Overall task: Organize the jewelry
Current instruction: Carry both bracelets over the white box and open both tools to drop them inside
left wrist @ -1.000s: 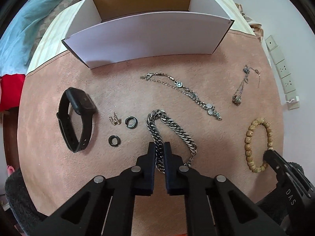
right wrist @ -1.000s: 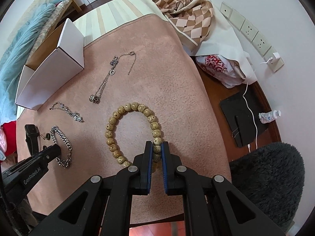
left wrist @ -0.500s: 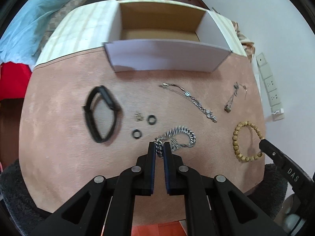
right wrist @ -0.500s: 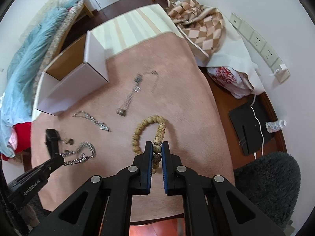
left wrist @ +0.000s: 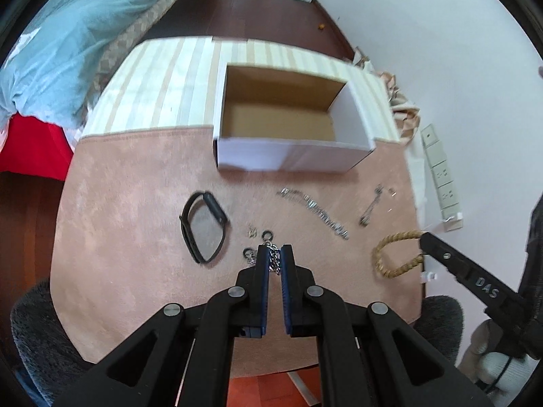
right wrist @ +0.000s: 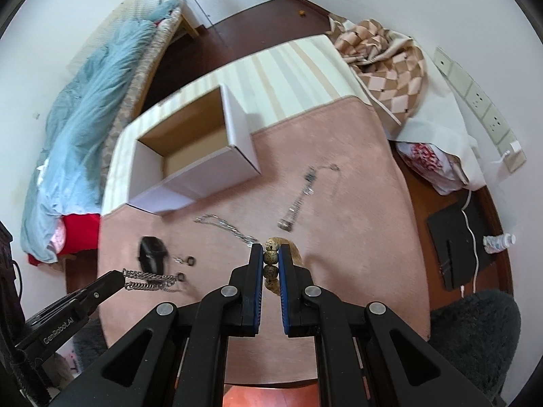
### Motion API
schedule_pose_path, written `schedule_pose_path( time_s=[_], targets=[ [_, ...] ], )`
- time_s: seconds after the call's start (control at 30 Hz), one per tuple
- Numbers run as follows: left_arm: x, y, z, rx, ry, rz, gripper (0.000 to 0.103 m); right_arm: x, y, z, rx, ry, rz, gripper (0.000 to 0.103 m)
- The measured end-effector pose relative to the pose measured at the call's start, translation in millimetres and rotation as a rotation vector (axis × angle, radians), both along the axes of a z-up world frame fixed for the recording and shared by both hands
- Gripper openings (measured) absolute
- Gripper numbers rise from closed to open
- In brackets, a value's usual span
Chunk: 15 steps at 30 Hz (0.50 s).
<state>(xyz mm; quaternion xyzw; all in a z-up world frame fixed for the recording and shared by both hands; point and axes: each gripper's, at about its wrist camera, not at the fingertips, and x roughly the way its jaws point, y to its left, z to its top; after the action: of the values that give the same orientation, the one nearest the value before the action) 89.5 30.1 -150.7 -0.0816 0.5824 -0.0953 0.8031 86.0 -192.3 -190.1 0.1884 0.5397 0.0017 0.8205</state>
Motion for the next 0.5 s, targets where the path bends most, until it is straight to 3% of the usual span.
schedule_pose_path(
  time_s=[0.33,0.5],
  targets=[
    [39.1,0.4,72.4,-0.071,-0.128,-0.034,0.004,37.7,22.0,58.9,0.077,-0.098,0.095,0.009],
    [83.9,0.3,80.7,-0.045,-0.148,-0.054,0.004,86.6,39.7,80.2,0.054,-0.144,0.148,0.009]
  ],
)
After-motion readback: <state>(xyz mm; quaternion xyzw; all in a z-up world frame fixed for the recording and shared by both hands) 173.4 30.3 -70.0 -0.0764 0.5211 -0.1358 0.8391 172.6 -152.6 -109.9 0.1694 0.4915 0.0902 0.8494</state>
